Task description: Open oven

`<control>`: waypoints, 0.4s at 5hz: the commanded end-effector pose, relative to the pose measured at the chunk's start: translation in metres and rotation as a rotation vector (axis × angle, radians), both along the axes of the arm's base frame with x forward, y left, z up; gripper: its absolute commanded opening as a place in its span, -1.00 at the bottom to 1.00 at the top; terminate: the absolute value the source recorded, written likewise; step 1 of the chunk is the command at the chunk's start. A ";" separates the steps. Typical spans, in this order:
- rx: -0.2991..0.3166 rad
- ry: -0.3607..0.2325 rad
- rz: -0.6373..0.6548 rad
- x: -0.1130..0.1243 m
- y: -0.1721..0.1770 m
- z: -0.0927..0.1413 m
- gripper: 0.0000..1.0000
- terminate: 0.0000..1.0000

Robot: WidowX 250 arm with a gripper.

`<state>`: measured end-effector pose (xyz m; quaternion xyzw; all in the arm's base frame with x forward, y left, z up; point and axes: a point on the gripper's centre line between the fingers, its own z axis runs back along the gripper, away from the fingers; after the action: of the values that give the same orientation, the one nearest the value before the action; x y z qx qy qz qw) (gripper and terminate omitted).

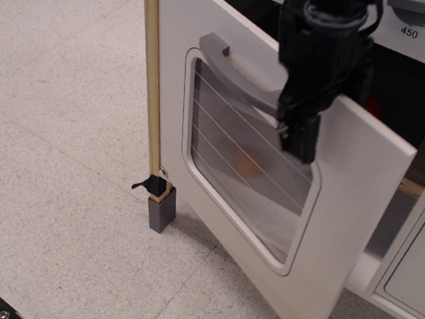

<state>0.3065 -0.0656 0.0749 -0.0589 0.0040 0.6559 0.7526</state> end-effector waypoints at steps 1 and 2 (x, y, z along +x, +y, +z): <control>0.044 0.021 -0.102 -0.038 0.058 0.003 1.00 -1.00; 0.084 0.004 -0.153 -0.058 0.087 0.004 1.00 -1.00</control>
<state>0.2463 -0.0040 0.0706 -0.0277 -0.0089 0.5810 0.8134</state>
